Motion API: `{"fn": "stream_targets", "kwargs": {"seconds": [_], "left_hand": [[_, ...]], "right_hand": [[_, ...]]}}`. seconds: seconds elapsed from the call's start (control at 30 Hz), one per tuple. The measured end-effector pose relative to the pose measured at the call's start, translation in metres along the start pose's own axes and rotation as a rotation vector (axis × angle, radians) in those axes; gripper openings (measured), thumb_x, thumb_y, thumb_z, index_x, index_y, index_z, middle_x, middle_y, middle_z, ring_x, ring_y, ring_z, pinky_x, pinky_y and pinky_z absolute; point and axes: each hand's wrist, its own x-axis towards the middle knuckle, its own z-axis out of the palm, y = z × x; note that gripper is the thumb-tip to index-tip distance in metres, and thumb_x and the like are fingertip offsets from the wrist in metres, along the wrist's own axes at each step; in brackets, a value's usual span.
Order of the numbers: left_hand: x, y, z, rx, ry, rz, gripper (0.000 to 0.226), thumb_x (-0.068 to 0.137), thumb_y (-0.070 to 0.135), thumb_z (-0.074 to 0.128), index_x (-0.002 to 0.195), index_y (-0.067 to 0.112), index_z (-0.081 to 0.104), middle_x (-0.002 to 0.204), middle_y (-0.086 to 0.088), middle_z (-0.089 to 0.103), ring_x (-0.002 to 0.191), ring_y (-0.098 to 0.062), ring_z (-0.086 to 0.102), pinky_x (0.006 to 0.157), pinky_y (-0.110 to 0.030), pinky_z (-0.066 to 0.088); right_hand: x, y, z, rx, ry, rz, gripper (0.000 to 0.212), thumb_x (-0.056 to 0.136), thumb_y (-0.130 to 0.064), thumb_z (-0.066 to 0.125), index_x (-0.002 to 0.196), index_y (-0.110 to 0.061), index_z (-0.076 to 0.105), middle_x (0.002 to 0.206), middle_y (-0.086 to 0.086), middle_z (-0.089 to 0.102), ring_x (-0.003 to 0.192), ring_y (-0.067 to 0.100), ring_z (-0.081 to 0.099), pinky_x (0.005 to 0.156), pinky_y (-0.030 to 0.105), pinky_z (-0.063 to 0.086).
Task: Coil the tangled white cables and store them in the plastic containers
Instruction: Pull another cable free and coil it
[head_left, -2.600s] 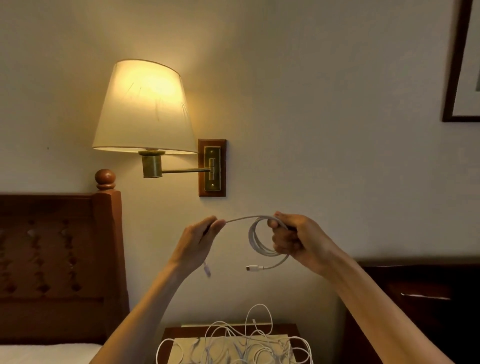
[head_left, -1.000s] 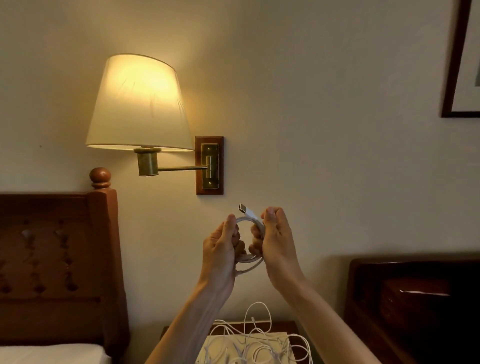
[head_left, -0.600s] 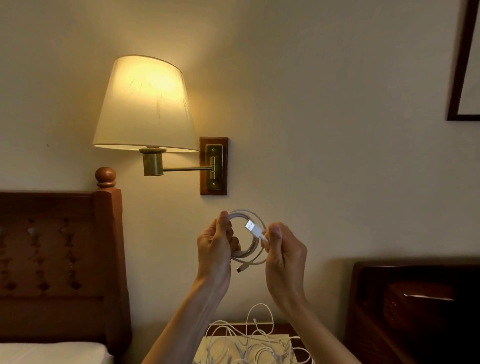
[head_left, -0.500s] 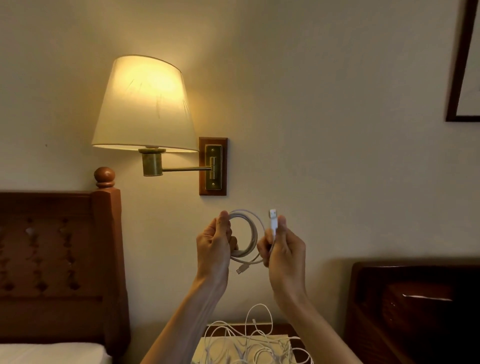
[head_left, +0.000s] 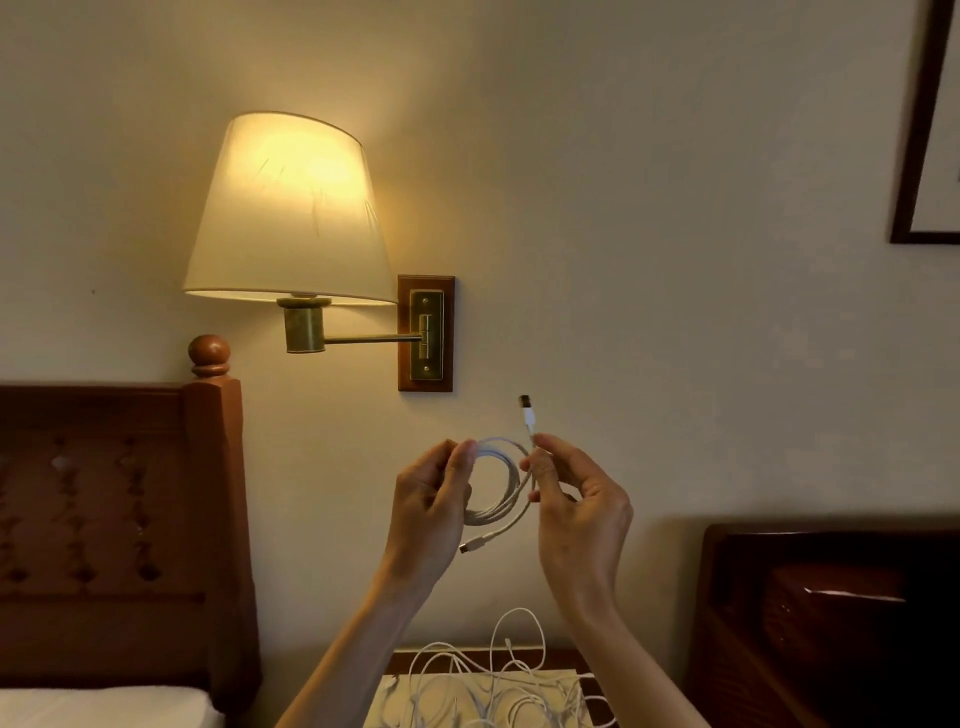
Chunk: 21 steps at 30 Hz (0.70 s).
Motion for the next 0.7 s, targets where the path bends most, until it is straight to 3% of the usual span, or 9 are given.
{"fn": "stream_targets", "kwargs": {"seconds": [0.07,0.13,0.2,0.3,0.47,0.57,0.7], "left_hand": [[-0.002,-0.001,-0.004,0.069,-0.087,0.055,0.033,0.098,0.034,0.048,0.072,0.014,0.055,0.057,0.005,0.04,0.053,-0.011,0.034,0.049,-0.034,0.032],[-0.002,-0.002,-0.012,0.119,-0.187,0.071,0.033,0.098,0.034,0.05,0.067,0.024,0.053,0.058,0.005,0.042,0.054,-0.01,0.036,0.05,-0.04,0.035],[0.001,-0.001,-0.021,0.145,-0.262,0.072,0.03,0.095,0.036,0.052,0.067,0.026,0.054,0.058,0.007,0.043,0.054,-0.009,0.037,0.052,-0.035,0.035],[0.004,0.004,-0.031,0.094,-0.245,0.062,0.03,0.092,0.04,0.05,0.066,0.026,0.054,0.056,0.005,0.042,0.052,-0.009,0.034,0.051,-0.021,0.03],[0.002,0.005,-0.032,-0.076,-0.095,-0.066,0.035,0.098,0.028,0.046,0.065,0.014,0.05,0.055,0.0,0.03,0.051,-0.015,0.026,0.05,-0.029,0.023],[0.003,0.004,-0.031,-0.229,-0.054,-0.189,0.033,0.094,0.027,0.047,0.064,0.017,0.059,0.053,0.003,0.032,0.048,-0.01,0.028,0.049,-0.024,0.027],[0.002,0.004,-0.027,-0.231,-0.048,-0.252,0.036,0.092,0.03,0.049,0.059,0.024,0.062,0.054,0.003,0.032,0.05,-0.01,0.028,0.051,-0.026,0.026]], "right_hand": [[-0.001,0.005,0.001,-0.084,0.006,-0.058,0.022,0.092,-0.015,0.063,0.112,-0.016,0.072,0.092,-0.01,0.072,0.084,0.008,0.067,0.07,0.013,0.053],[-0.001,0.01,-0.001,-0.194,-0.049,-0.12,0.022,0.092,-0.013,0.062,0.111,-0.017,0.072,0.092,-0.018,0.065,0.087,0.008,0.064,0.072,0.012,0.051],[-0.001,0.011,-0.003,-0.286,-0.172,-0.173,0.021,0.093,-0.012,0.061,0.109,-0.021,0.071,0.089,-0.028,0.057,0.092,0.009,0.061,0.078,0.018,0.052],[0.003,0.01,-0.006,-0.345,-0.364,-0.16,0.022,0.096,-0.012,0.057,0.104,-0.029,0.068,0.087,-0.027,0.056,0.094,0.012,0.059,0.081,0.022,0.052],[0.017,0.012,-0.001,-0.326,-0.553,0.015,0.021,0.1,-0.017,0.05,0.103,-0.023,0.07,0.094,-0.01,0.067,0.091,0.003,0.059,0.075,0.012,0.047],[0.02,-0.001,-0.003,-0.08,-0.638,0.256,0.022,0.099,-0.015,0.05,0.1,-0.018,0.072,0.091,-0.007,0.069,0.085,-0.002,0.061,0.069,0.008,0.047],[0.022,-0.008,-0.006,0.125,-0.725,0.571,0.029,0.102,-0.023,0.044,0.099,-0.015,0.072,0.098,0.001,0.072,0.106,0.019,0.061,0.087,0.036,0.046]]}}
